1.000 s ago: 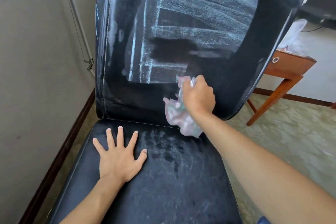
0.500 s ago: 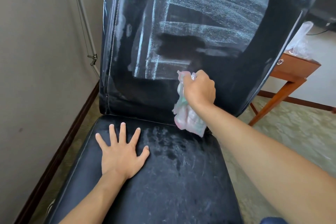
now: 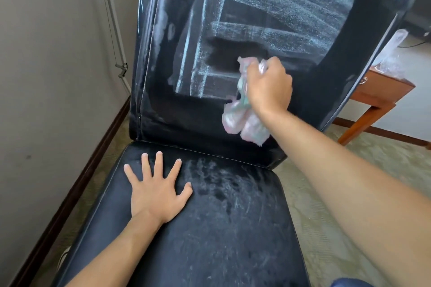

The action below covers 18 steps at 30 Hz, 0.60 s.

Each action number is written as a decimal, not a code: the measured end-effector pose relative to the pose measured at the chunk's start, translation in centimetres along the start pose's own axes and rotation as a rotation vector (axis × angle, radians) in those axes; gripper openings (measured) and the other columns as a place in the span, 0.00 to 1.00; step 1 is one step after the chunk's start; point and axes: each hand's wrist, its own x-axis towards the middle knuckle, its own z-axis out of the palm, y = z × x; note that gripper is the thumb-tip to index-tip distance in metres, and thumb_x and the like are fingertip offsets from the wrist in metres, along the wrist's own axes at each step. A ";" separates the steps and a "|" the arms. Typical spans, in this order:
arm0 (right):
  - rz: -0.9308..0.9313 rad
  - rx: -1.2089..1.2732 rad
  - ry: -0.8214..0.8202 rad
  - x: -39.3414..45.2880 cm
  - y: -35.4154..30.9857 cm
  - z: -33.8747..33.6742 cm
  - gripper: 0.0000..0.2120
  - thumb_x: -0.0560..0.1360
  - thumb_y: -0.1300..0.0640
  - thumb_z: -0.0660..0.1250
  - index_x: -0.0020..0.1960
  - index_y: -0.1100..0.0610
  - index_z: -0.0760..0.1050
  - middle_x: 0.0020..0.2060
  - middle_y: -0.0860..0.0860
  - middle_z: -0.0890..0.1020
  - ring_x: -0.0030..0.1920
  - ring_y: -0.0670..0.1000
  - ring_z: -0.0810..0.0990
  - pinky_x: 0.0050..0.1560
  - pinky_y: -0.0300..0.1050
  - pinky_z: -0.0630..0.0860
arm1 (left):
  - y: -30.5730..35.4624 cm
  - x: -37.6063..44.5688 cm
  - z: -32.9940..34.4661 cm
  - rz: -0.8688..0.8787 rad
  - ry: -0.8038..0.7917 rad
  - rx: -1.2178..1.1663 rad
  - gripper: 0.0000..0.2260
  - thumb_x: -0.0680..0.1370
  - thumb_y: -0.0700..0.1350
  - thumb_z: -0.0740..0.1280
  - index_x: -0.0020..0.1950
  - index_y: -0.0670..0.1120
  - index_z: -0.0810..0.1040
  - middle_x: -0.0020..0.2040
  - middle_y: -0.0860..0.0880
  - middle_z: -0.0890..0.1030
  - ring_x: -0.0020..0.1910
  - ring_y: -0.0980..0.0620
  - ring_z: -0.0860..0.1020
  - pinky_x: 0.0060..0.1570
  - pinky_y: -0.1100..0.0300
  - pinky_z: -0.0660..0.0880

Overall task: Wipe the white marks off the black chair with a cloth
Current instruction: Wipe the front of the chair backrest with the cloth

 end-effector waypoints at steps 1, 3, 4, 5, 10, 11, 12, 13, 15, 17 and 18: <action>-0.004 0.049 0.022 0.8 -0.9 -0.4 0.14 0.81 0.45 0.60 0.43 0.54 0.67 0.36 0.46 0.74 0.40 0.55 0.76 0.39 0.48 0.68 | 0.0 0.0 0.0 -0.002 -0.001 0.002 0.36 0.78 0.74 0.38 0.84 0.64 0.42 0.86 0.44 0.41 0.82 0.34 0.35 0.72 0.24 0.34; 0.025 0.058 0.007 0.7 -1.1 0.2 0.15 0.81 0.45 0.60 0.42 0.53 0.66 0.36 0.47 0.75 0.39 0.55 0.76 0.39 0.48 0.69 | -0.1 0.0 -0.1 -0.005 -0.008 0.000 0.36 0.78 0.74 0.38 0.84 0.64 0.42 0.86 0.44 0.41 0.82 0.34 0.35 0.72 0.24 0.34; 0.051 0.040 -0.034 -0.2 -0.2 1.2 0.14 0.81 0.45 0.60 0.42 0.54 0.66 0.37 0.48 0.76 0.40 0.56 0.77 0.39 0.49 0.70 | -0.1 0.0 -0.2 -0.006 -0.008 -0.004 0.36 0.78 0.74 0.38 0.84 0.64 0.42 0.86 0.44 0.41 0.82 0.34 0.35 0.72 0.24 0.34; 0.078 0.018 -0.099 -1.5 1.0 2.3 0.14 0.80 0.46 0.60 0.42 0.54 0.66 0.38 0.49 0.76 0.40 0.57 0.77 0.39 0.49 0.71 | -0.1 0.0 -0.2 -0.007 -0.008 -0.006 0.36 0.78 0.74 0.38 0.84 0.64 0.42 0.86 0.44 0.41 0.82 0.34 0.35 0.72 0.24 0.34; 0.127 -0.057 -0.210 -5.1 3.9 4.0 0.14 0.79 0.47 0.60 0.39 0.53 0.64 0.37 0.49 0.75 0.39 0.57 0.75 0.36 0.48 0.66 | -0.1 -0.1 -0.1 -0.002 0.001 -0.015 0.36 0.78 0.74 0.37 0.84 0.64 0.42 0.86 0.45 0.41 0.82 0.34 0.35 0.72 0.24 0.34; 0.099 -0.042 -0.157 -4.3 3.1 3.5 0.14 0.80 0.46 0.60 0.41 0.54 0.66 0.38 0.49 0.76 0.40 0.57 0.76 0.37 0.49 0.68 | -0.2 -0.1 -0.1 0.000 0.001 -0.012 0.36 0.78 0.74 0.38 0.84 0.64 0.42 0.86 0.45 0.41 0.82 0.34 0.35 0.72 0.24 0.34; 0.066 -0.016 -0.093 -3.2 1.9 2.8 0.14 0.80 0.45 0.60 0.43 0.55 0.68 0.37 0.48 0.76 0.40 0.57 0.76 0.39 0.49 0.69 | -0.1 -0.1 -0.1 0.002 0.000 -0.009 0.36 0.78 0.74 0.38 0.84 0.64 0.42 0.86 0.45 0.41 0.82 0.34 0.35 0.72 0.24 0.34; 0.040 0.019 -0.036 -1.8 0.6 2.1 0.15 0.81 0.44 0.60 0.45 0.55 0.69 0.37 0.48 0.76 0.39 0.56 0.76 0.39 0.49 0.69 | -0.1 -0.1 0.0 0.002 0.002 -0.009 0.36 0.78 0.74 0.38 0.84 0.64 0.42 0.86 0.45 0.42 0.83 0.34 0.35 0.72 0.24 0.34; 0.022 0.096 0.012 0.0 -1.4 1.3 0.15 0.81 0.44 0.60 0.46 0.55 0.70 0.37 0.46 0.76 0.38 0.53 0.76 0.37 0.48 0.67 | -0.1 0.0 0.0 -0.001 0.005 -0.008 0.36 0.78 0.74 0.38 0.84 0.64 0.43 0.86 0.44 0.42 0.83 0.34 0.36 0.72 0.24 0.34; 0.059 0.105 -0.012 -0.3 -1.4 2.0 0.15 0.81 0.44 0.60 0.42 0.54 0.67 0.36 0.47 0.75 0.37 0.53 0.75 0.35 0.48 0.66 | -0.2 0.0 -0.1 -0.003 0.002 -0.014 0.36 0.77 0.74 0.38 0.84 0.64 0.43 0.86 0.44 0.42 0.83 0.34 0.35 0.72 0.24 0.34; 0.092 0.095 -0.064 -1.3 -0.6 3.0 0.16 0.80 0.43 0.60 0.41 0.54 0.66 0.36 0.48 0.75 0.37 0.54 0.75 0.35 0.49 0.67 | -0.1 0.0 -0.1 -0.003 0.004 -0.017 0.36 0.78 0.74 0.38 0.84 0.64 0.43 0.86 0.44 0.42 0.83 0.34 0.35 0.72 0.24 0.33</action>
